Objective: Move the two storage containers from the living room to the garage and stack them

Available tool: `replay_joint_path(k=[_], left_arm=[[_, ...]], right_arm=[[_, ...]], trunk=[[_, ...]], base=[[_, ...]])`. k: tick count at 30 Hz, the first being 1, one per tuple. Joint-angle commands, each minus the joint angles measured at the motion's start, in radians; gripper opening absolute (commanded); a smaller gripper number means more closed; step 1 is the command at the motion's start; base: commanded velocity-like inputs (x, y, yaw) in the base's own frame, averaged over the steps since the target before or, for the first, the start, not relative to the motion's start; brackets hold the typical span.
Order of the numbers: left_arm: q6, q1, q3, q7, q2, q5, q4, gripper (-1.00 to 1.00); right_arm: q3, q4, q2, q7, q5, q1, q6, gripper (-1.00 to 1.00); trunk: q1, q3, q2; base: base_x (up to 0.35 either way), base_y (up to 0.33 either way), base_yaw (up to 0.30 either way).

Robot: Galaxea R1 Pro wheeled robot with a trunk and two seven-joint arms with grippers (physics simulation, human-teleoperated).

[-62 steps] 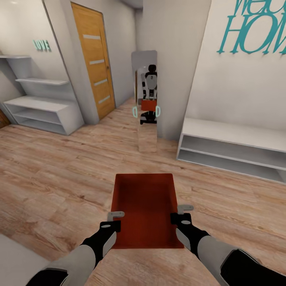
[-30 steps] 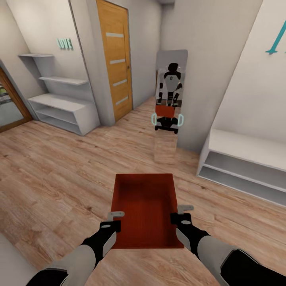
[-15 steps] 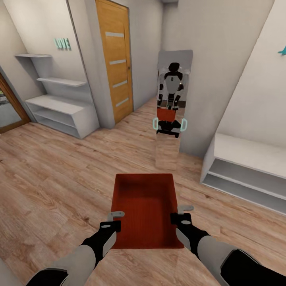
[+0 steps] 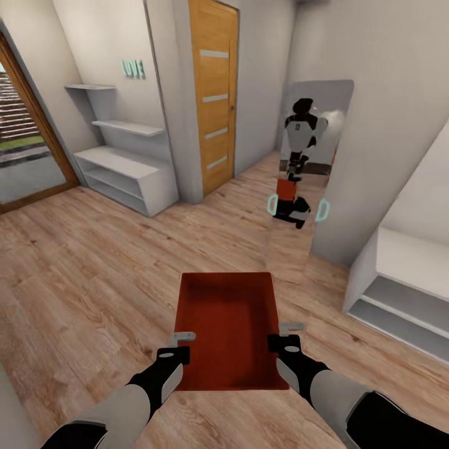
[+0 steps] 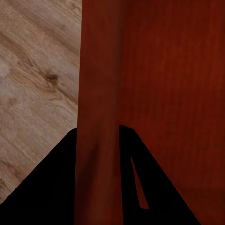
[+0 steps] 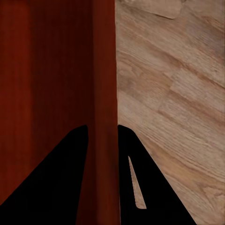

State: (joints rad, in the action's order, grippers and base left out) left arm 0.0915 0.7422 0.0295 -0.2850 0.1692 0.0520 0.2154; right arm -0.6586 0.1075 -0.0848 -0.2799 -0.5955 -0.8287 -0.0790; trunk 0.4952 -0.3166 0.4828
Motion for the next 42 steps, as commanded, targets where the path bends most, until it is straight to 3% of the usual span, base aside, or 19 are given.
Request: replay_joint_path(k=[1,10,42], left_arm=[[0.007,0.000,0.007,-0.016,-0.007,-0.021,0.005,-1.00],[0.007,0.000,0.007,-0.016,-0.007,-0.021,0.005,-1.00],[0.007,0.000,0.007,-0.016,-0.007,-0.021,0.005,-1.00]], right_arm=[[0.011,-0.026,0.000,-0.005,-0.023,-0.001,-0.007,-1.00],[0.011,-0.026,0.000,-0.005,-0.023,-0.001,-0.007,-1.00],[0.011,-0.026,0.001,-0.005,-0.023,-0.001,-0.005,-1.00]], trunk=[[0.001,-0.001,0.001],[0.001,-0.001,0.001],[0.001,-0.001,0.001]], base=[[0.325,0.000,0.269],[0.325,0.000,0.257],[0.325,0.000,0.005]])
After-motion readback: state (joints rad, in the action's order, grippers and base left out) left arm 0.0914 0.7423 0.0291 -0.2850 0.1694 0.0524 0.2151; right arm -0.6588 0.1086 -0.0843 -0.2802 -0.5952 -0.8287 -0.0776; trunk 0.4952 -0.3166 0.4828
